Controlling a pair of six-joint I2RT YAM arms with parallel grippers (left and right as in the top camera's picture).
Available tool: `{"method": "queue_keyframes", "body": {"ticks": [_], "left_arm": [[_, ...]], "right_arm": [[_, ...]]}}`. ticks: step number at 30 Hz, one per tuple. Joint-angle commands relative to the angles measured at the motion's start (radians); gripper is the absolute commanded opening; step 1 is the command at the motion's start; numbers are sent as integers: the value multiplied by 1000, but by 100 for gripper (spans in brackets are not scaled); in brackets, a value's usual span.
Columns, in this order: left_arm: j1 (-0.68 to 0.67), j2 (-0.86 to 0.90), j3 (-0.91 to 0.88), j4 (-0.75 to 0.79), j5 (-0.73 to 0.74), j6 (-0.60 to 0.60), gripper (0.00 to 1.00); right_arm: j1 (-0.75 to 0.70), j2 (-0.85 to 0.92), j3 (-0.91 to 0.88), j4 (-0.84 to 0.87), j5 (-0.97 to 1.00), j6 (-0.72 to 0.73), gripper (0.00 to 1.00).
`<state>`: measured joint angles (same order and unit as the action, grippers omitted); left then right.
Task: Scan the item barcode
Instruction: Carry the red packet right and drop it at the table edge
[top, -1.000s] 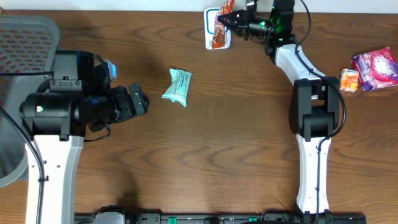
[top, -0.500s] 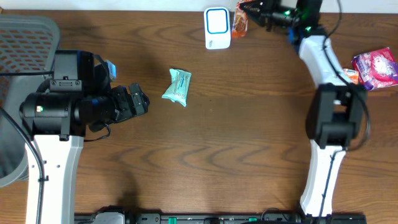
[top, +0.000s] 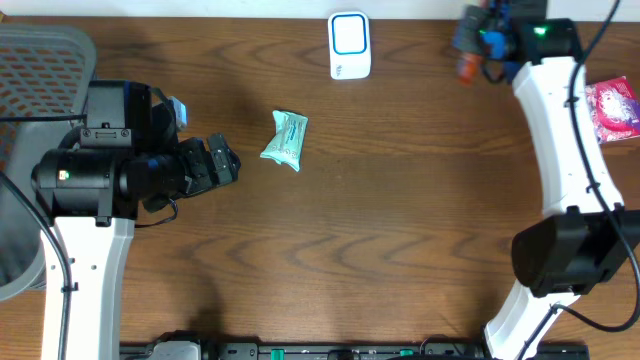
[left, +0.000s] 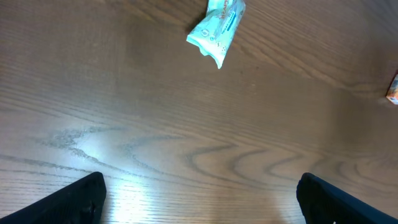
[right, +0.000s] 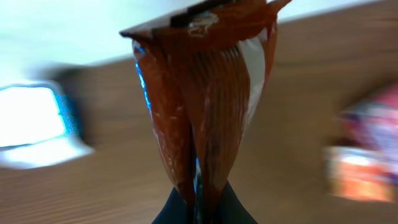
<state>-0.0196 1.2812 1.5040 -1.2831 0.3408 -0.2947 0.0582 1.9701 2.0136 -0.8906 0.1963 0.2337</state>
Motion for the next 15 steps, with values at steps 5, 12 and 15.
{"method": "queue_keyframes", "body": {"ticks": [5,12,15], "left_arm": [[5,-1,11,-5,-3,2,98],[5,-1,11,-5,-3,2,98],[5,-1,11,-5,-3,2,98]], "right_arm": [[-200,80,-2,-79,217,-167,1],[-320,178,-2,-95,214,-225,11],[-349,216,-2,-98,166,-232,40]]}}
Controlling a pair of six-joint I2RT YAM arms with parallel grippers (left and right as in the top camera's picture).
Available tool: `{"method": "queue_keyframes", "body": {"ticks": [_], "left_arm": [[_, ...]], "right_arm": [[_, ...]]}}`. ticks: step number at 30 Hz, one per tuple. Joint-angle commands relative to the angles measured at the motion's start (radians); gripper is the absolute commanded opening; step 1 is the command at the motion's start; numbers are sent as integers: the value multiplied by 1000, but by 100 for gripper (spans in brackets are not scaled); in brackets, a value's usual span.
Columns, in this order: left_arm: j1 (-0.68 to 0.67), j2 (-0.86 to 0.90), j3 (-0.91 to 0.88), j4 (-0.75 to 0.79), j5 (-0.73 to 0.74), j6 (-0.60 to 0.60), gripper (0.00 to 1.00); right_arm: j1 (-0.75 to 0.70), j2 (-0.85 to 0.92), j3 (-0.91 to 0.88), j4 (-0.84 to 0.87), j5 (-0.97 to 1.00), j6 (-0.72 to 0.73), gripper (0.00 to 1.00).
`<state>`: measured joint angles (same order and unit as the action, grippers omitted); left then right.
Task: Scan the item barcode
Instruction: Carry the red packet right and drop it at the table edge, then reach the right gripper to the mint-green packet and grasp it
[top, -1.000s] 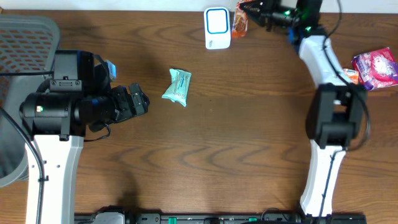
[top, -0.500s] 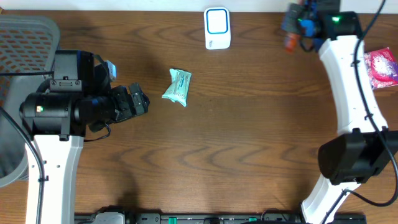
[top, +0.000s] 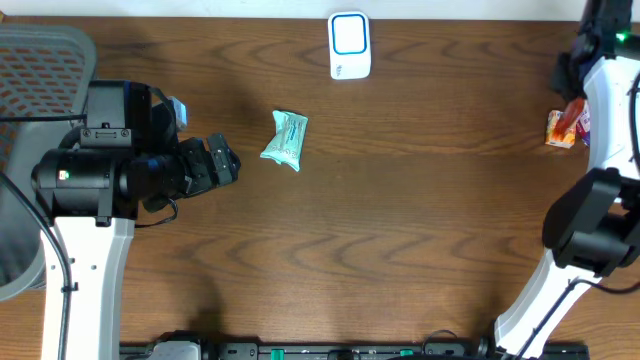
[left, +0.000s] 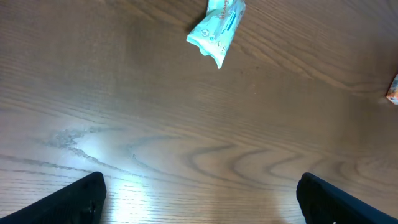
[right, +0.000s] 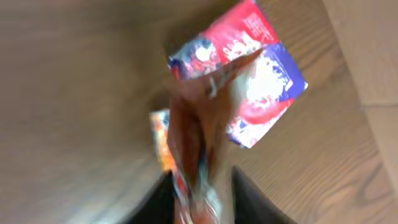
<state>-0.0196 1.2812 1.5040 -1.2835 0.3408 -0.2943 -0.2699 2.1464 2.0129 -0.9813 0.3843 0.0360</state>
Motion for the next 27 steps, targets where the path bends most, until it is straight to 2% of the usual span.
{"method": "queue_keyframes", "body": {"ticks": [1,3,7,10,12,16,18,19,20,23,27], "left_arm": [[5,-1,11,-4,-3,2,98],[5,-1,11,-4,-3,2,98],[5,-1,11,-4,-3,2,98],[5,-1,11,-4,-3,2,98],[5,-1,11,-4,-3,2,98],[5,-1,11,-4,-3,2,98],[5,-1,11,-4,-3,2,98],[5,-1,11,-4,-3,2,98],[5,-1,11,-4,-3,2,98],[5,-1,11,-4,-3,2,98],[5,-1,11,-4,-3,2,98]], "right_arm": [[-28,50,-1,-13,-40,-34,52],[-38,60,-1,-21,-84,-33,62],[-34,34,5,-32,-134,-23,67],[-18,-11,5,-32,-269,-23,69],[-3,-49,5,-32,-422,-22,72],[32,-103,5,-33,-885,-22,82],[54,-107,5,-32,-1116,-22,89],[84,-105,3,-32,-1293,-22,97],[105,-103,0,-33,-1355,-23,99],[194,-98,-13,-48,-1390,-22,99],[352,-98,-47,-52,-1264,16,99]]}}
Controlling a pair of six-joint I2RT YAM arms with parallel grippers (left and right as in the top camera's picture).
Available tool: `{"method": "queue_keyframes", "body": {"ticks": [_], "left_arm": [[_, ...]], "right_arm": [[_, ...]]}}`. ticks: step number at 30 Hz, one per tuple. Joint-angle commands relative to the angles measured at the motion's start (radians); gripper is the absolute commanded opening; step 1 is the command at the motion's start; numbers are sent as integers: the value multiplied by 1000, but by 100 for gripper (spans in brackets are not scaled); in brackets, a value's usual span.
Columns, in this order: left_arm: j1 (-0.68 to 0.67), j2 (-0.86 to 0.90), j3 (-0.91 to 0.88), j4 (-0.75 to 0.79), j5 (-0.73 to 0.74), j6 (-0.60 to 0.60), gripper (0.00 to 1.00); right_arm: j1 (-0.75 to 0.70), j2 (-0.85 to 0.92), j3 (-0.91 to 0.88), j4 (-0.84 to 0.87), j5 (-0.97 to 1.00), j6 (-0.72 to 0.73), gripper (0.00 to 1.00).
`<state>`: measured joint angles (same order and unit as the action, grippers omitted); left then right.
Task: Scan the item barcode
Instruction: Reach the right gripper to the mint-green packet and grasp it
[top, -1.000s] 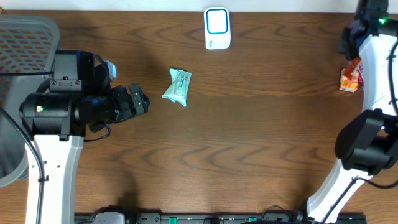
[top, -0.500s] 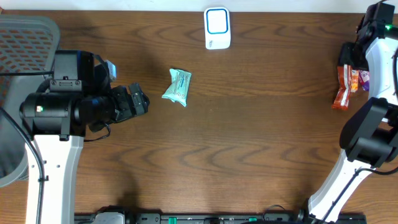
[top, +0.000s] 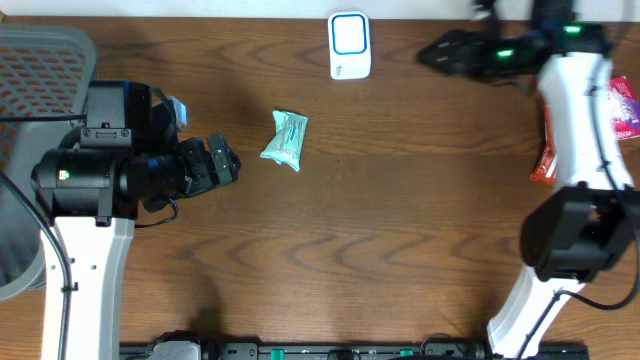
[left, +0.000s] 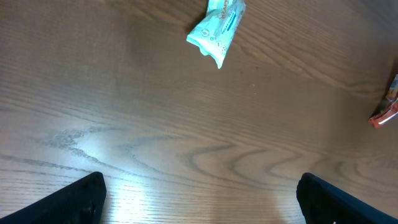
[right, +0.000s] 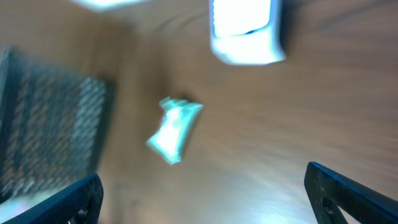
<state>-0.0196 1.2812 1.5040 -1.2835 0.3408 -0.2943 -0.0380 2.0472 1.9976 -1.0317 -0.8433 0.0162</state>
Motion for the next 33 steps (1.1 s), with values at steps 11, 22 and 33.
{"method": "queue_keyframes", "body": {"ticks": [11,22,33], "left_arm": [[5,-1,11,-4,-3,2,98],[5,-1,11,-4,-3,2,98],[5,-1,11,-4,-3,2,98]], "right_arm": [[511,9,-150,260,658,541,99],[635,190,-161,409,761,649,93],[656,345,-161,453,616,649,81]]}}
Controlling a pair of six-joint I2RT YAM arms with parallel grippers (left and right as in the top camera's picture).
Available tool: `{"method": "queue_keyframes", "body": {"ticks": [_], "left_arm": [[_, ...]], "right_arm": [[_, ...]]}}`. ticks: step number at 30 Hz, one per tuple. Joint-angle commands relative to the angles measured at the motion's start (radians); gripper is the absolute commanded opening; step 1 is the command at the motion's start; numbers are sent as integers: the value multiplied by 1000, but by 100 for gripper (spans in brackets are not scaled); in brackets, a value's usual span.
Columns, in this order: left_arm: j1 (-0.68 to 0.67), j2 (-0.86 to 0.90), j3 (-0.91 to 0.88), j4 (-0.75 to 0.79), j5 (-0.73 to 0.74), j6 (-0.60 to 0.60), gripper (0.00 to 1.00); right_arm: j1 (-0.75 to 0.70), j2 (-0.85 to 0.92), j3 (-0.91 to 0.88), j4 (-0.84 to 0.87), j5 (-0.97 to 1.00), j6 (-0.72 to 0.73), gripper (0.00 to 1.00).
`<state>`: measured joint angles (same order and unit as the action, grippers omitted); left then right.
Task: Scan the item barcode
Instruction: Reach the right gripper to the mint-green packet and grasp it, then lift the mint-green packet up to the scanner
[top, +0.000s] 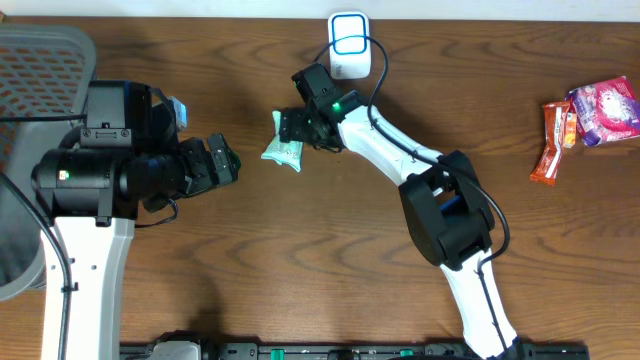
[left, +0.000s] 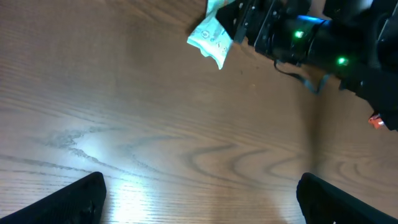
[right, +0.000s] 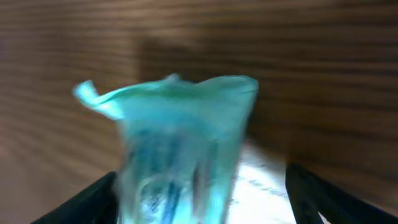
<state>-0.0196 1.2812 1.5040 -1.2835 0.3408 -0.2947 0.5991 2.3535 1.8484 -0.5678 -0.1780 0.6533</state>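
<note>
A teal packet (top: 283, 143) lies on the wooden table left of centre; it also shows in the left wrist view (left: 210, 37). My right gripper (top: 296, 126) has reached across to it and stands open, the packet (right: 180, 149) filling the space between its two fingers (right: 317, 199), blurred. The white scanner (top: 349, 45) stands at the table's back edge, just behind. My left gripper (left: 199, 205) is open over bare wood, well short of the packet, with nothing between its fingertips (left: 81, 199).
An orange-red snack bar (top: 548, 150) and a pink packet (top: 605, 105) lie at the far right. A grey mesh chair (top: 40, 60) stands off the table's left end. The right arm's black links (left: 311, 43) stretch across the table's middle.
My right gripper was open and high at the back, right of the scanner; now it is down at the teal packet with its fingers astride it. The left arm has not moved.
My right gripper was shut on an orange-brown packet at the back right. Then it held it over the right end by the pink packet. Later the bar lay there and the gripper was open. Now it is at the teal packet.
</note>
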Motion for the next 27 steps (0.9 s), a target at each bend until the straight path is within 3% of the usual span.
{"method": "queue_keyframes", "body": {"ticks": [1,5,7,9,11,15,20,27], "left_arm": [[5,-1,11,-4,-3,2,98],[5,-1,11,-4,-3,2,98],[5,-1,11,-4,-3,3,98],[5,-1,11,-4,-3,2,98],[5,-1,11,-4,-3,3,98],[5,-1,11,-4,-3,2,98],[5,-1,11,-4,-3,3,98],[5,-1,11,-4,-3,2,98]], "right_arm": [[22,47,-11,-11,-49,12,81],[26,54,-11,-11,-49,12,75],[25,54,-11,-11,-49,12,63],[25,54,-11,-20,-56,11,42],[23,54,-11,-45,-60,11,33],[23,54,-11,-91,-71,-27,1],[-20,33,-4,-103,-353,-90,1],[-230,-3,-3,-95,-1079,-89,1]]}}
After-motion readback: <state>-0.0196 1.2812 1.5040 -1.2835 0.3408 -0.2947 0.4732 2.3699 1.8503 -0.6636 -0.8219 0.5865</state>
